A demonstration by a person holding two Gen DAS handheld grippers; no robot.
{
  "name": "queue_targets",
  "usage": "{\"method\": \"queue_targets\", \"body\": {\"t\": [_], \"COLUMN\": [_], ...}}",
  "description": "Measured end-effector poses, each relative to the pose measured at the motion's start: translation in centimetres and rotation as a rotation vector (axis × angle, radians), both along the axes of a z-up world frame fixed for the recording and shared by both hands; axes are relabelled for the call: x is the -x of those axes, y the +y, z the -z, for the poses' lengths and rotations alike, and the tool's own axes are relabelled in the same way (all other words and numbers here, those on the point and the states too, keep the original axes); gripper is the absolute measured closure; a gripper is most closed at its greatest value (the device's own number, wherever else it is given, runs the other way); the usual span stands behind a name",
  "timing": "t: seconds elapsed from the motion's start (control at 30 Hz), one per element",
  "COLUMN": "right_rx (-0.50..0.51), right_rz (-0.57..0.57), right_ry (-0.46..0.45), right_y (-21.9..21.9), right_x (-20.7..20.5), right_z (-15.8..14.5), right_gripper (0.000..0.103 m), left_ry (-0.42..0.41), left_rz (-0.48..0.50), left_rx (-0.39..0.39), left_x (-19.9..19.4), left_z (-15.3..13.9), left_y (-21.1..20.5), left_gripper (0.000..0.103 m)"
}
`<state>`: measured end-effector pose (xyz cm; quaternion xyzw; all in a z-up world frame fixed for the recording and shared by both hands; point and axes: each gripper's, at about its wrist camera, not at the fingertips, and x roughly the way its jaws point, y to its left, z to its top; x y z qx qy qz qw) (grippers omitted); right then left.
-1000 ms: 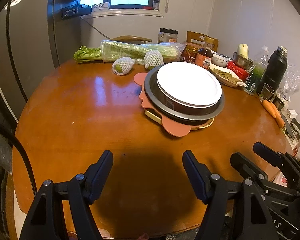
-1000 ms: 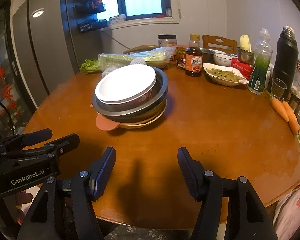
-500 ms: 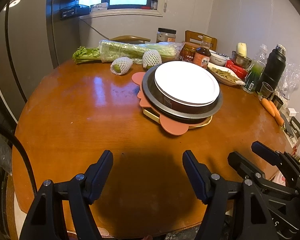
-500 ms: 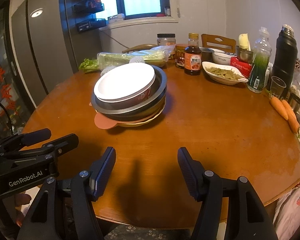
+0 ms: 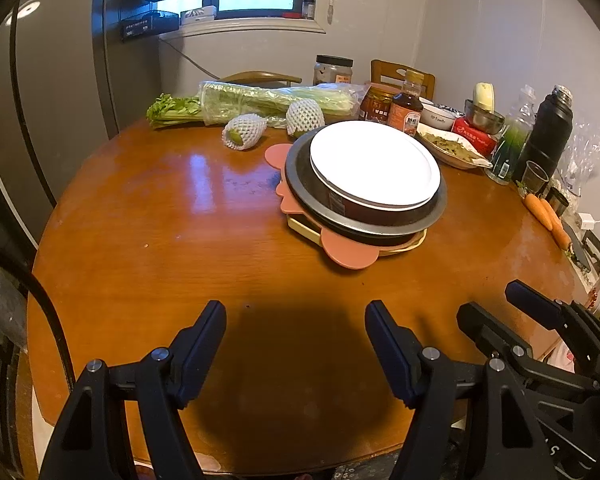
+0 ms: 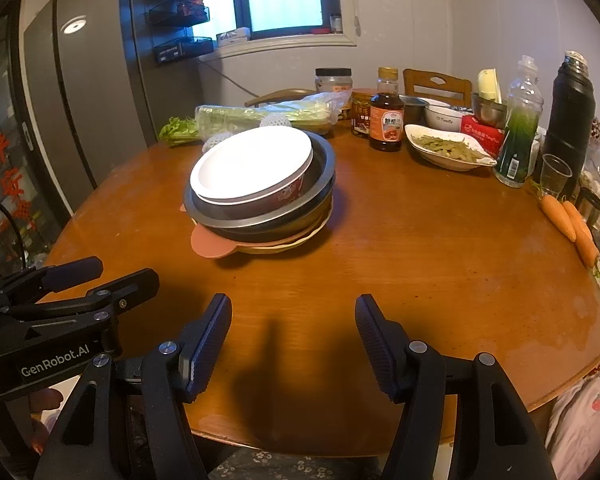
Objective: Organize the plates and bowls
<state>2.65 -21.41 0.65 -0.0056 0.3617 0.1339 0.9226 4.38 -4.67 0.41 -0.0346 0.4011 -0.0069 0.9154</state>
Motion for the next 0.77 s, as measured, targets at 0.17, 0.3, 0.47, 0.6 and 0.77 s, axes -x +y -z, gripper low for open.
{"method": "queue_targets", "body": {"t": [0.17, 0.3, 0.47, 0.6, 0.77], "right_rx": [-0.003, -0.004, -0.004, -0.002, -0.012], "right_rz": [0.003, 0.001, 0.002, 0.011, 0.025], "right_ry": [0.003, 0.003, 0.007, 0.015, 0.030], "right_y": [-0.1, -0.1, -0.2, -0.5, -1.0], "right_x": [0.0, -0.1, -0.2, -0.6, -1.3], "right_z": [0.1, 0.1, 0.4, 0.8, 1.3], "right_gripper": [0.037, 0.037, 0.037, 0.037, 0.037], "left_ry": [0.003, 0.008, 0.010, 0.018, 0.024], "left_rz": [-0.002, -0.004, -0.003, 0.000, -0.020], "left_rx": [-0.006, -0.015, -0.025, -0.031, -0.046], "left_x": [-0.1, -0.2, -0.4, -0.6, -1.2], "left_z": [0.1, 0.2, 0.5, 0.8, 1.2], "left_y": [-0.1, -0.2, -0.4, -0.6, -0.2], "left_gripper": [0.032, 0.032, 0.032, 0.032, 0.032]}}
